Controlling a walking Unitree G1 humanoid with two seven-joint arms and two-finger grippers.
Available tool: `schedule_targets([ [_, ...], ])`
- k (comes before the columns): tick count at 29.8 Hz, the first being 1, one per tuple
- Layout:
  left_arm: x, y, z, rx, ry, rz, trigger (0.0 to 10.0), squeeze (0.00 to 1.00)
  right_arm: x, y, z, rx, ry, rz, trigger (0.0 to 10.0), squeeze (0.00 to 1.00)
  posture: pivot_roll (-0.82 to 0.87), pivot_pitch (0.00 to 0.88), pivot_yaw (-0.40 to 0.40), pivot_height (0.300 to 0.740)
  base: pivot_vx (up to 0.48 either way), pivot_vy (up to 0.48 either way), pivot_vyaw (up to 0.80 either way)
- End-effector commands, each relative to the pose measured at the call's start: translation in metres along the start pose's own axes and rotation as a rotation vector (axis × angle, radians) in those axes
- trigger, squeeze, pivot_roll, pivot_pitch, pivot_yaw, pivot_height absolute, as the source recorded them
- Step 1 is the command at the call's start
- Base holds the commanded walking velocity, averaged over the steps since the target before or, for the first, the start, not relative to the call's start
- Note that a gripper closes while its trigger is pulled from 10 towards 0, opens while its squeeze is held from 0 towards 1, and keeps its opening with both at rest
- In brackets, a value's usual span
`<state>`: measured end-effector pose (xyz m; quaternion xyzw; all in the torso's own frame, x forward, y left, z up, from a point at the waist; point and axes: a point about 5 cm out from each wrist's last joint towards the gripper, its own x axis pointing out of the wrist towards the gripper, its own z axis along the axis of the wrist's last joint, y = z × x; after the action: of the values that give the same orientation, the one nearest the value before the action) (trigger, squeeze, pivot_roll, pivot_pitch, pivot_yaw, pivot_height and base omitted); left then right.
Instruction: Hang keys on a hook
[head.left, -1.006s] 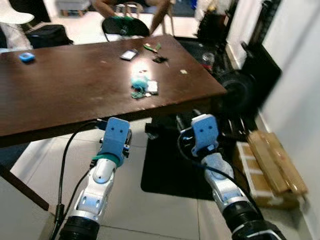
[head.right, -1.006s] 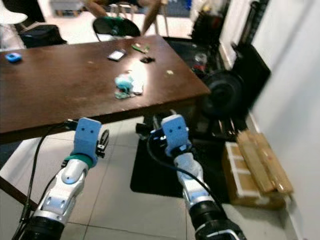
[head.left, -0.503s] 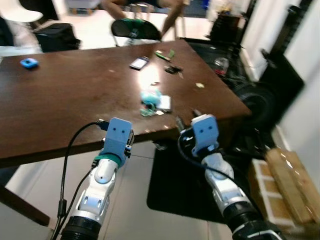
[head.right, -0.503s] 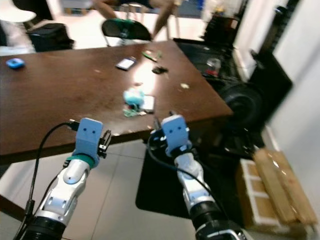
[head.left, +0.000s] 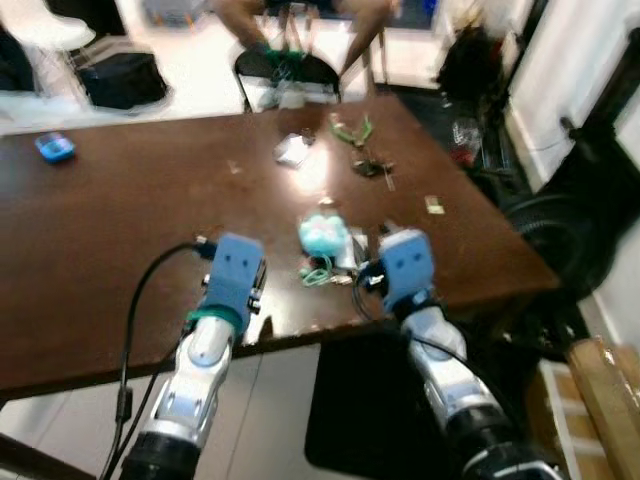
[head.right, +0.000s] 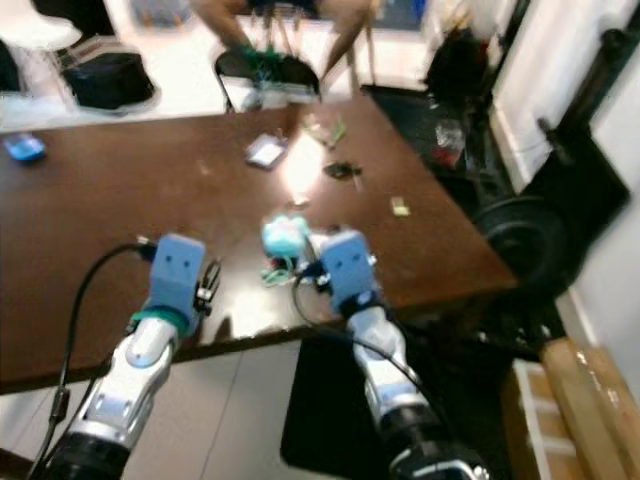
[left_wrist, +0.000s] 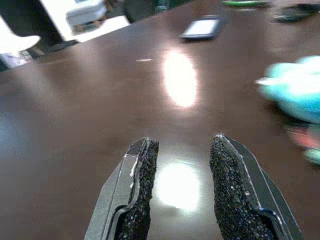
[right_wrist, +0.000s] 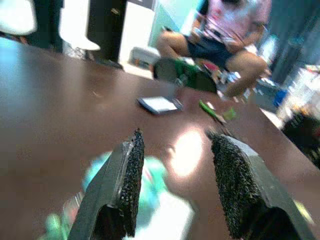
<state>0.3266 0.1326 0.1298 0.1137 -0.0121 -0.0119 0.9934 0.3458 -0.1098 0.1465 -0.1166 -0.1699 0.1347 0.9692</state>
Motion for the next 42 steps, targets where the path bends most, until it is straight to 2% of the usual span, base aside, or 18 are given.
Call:
schedule_targets([
  [1, -0.003, 0.001, -0.009, 0.01, 0.034, 0.002, 10.0, 0.0, -0.003, 0.006, -0.005, 0.015, 0.02, 0.014, 10.0, 0.0, -0.06, 0.015, 0.087, 0.74, 0.416, 0.0, 0.0],
  [3, -0.004, 0.0, -0.004, -0.015, 0.022, -0.041, 10.0, 0.0, -0.003, 0.005, -0.004, 0.015, 0.016, 0.009, 10.0, 0.0, -0.06, 0.017, 0.085, 0.74, 0.0, 0.0, 0.0],
  [5, -0.01, -0.002, 0.004, -0.08, -0.008, -0.164, 10.0, 0.0, -0.002, 0.001, -0.001, 0.012, 0.006, 0.0, 10.0, 0.0, -0.06, 0.023, 0.085, 0.74, 0.0, 0.0, 0.0],
  [6, -0.01, -0.002, 0.004, -0.08, -0.008, -0.164, 10.0, 0.0, -0.002, 0.001, -0.001, 0.012, 0.006, 0.0, 10.0, 0.0, -0.06, 0.023, 0.085, 0.74, 0.0, 0.0, 0.0],
  [8, -0.017, -0.003, 0.009, -0.069, -0.035, -0.255, 10.0, 0.0, -0.002, -0.003, 0.002, 0.015, -0.001, -0.005, 10.0, 0.0, -0.05, 0.031, 0.086, 0.74, 0.0, 0.0, 0.0],
  [12, -0.024, -0.003, 0.01, -0.053, -0.044, -0.307, 10.0, 0.0, -0.002, -0.005, 0.003, 0.017, 0.013, 0.041, 10.0, 0.0, -0.05, 0.037, 0.089, 0.74, 0.0, 0.0, 0.0],
  [16, -0.035, -0.008, 0.01, -0.16, -0.001, -0.398, 10.0, 0.0, -0.005, -0.003, 0.007, 0.033, 0.036, 0.172, 10.0, 0.0, -0.05, 0.044, 0.091, 0.74, 0.0, 0.0, 0.0],
  [17, -0.04, -0.009, 0.012, -0.205, 0.002, -0.442, 10.0, 0.0, -0.008, 0.0, 0.009, 0.043, 0.042, 0.244, 10.0, 0.0, -0.06, 0.051, 0.092, 0.74, 0.0, 0.0, 0.0],
  [18, -0.04, -0.009, 0.012, -0.205, 0.002, -0.442, 10.0, 0.0, -0.008, 0.0, 0.009, 0.043, 0.042, 0.244, 10.0, 0.0, -0.06, 0.051, 0.092, 0.74, 0.0, 0.0, 0.0],
  [20, -0.046, -0.012, 0.016, -0.235, -0.008, -0.511, 10.0, 0.0, -0.014, 0.002, 0.012, 0.048, 0.059, 0.37, 10.0, 0.0, -0.06, 0.059, 0.093, 0.74, 0.0, 0.0, 0.0],
  [22, -0.047, -0.016, 0.018, -0.23, -0.016, -0.538, 10.0, 0.0, -0.016, -0.002, 0.01, 0.055, 0.074, 0.389, 10.0, 0.0, -0.06, 0.065, 0.092, 0.74, 0.0, 0.0, 0.0],
  [25, -0.043, -0.025, 0.017, -0.215, -0.016, -0.534, 10.0, 0.0, -0.017, -0.013, 0.001, 0.069, 0.128, 0.373, 10.0, 0.0, -0.07, 0.078, 0.097, 0.74, 0.0, 0.0, 0.0],
  [33, -0.034, -0.035, 0.009, -0.15, 0.003, -0.479, 10.0, 0.0, -0.024, -0.02, -0.018, 0.049, 0.228, 0.381, 10.0, 0.0, -0.08, 0.095, 0.106, 0.74, 0.0, 0.0, 0.0],
  [34, -0.035, -0.035, 0.008, -0.153, 0.014, -0.486, 10.0, 0.0, -0.025, -0.024, -0.022, -0.006, 0.269, 0.372, 10.0, 0.0, -0.08, 0.097, 0.108, 0.74, 0.0, 0.0, 0.0],
  [37, -0.036, -0.035, 0.007, -0.158, 0.022, -0.491, 10.0, 0.0, -0.026, -0.027, -0.024, -0.047, 0.297, 0.364, 10.0, 0.0, -0.08, 0.097, 0.108, 0.74, 0.0, 0.0, 0.0],
  [39, -0.036, -0.037, 0.007, -0.164, 0.033, -0.498, 10.0, 0.0, -0.029, -0.048, -0.036, -0.169, 0.425, 0.305, 10.0, 0.0, -0.08, 0.099, 0.11, 0.74, 0.0, 0.0, 0.0],
  [41, -0.036, -0.037, 0.007, -0.164, 0.033, -0.498, 10.0, 0.0, -0.029, -0.048, -0.036, -0.169, 0.425, 0.305, 10.0, 0.0, -0.08, 0.099, 0.11, 0.74, 0.0, 0.0, 0.0],
  [42, -0.036, -0.038, 0.007, -0.165, 0.036, -0.502, 10.0, 0.0, -0.031, -0.065, -0.036, -0.165, 0.466, 0.261, 10.0, 0.0, -0.09, 0.099, 0.112, 0.74, 0.0, 0.0, 0.0],
])
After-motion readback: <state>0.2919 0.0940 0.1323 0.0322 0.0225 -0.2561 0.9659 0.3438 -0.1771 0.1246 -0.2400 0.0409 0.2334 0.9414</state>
